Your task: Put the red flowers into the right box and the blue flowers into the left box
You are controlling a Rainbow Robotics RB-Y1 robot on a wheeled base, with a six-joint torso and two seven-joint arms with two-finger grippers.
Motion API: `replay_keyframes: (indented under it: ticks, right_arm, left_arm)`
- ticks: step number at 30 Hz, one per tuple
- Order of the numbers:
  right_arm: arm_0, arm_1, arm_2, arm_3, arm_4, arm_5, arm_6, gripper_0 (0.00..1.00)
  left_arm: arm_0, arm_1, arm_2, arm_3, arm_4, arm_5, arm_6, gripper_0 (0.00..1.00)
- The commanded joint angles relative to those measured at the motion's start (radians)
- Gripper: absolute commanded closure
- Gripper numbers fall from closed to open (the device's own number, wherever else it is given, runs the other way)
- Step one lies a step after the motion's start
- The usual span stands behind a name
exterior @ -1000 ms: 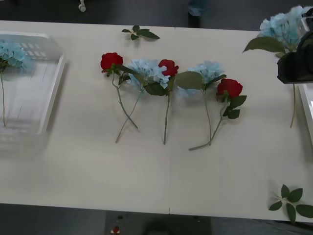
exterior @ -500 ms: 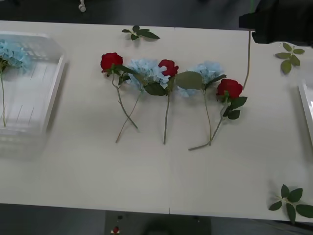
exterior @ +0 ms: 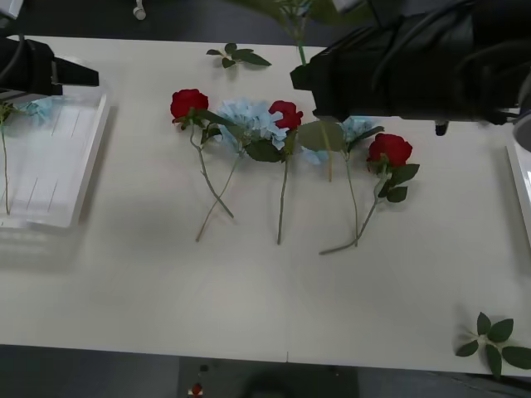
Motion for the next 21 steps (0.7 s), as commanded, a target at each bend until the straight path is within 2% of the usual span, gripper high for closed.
replay_keyframes:
  ticks: [1,5,12,21]
  right_arm:
    - [-0.029,0.094,-0.009,0.045,0.074,-0.011,-0.02,1.0]
    - [-0.06,0.175,0.014,0.097,0.128,-0.023,-0.034,1.0]
    - [-0.097,0.276,0.038,0.179,0.174,-0.021,-0.053,1.0]
    - [-0.114,0.349,0.072,0.234,0.204,-0.018,-0.073,1.0]
  left_arm:
    - [-0.004,-0.031,-0.044,-0.05,0.037,-0.044,-0.05,0.0]
    - [-0.004,-0.042,-0.094,-0.055,0.125,-0.064,-0.152,0.0]
    - [-0.004,-0.045,-0.098,-0.044,0.249,0.008,-0.35,0.0]
    - [-0.002,-0.076,-0.091,0.094,0.508,0.0,-0.632,0.0]
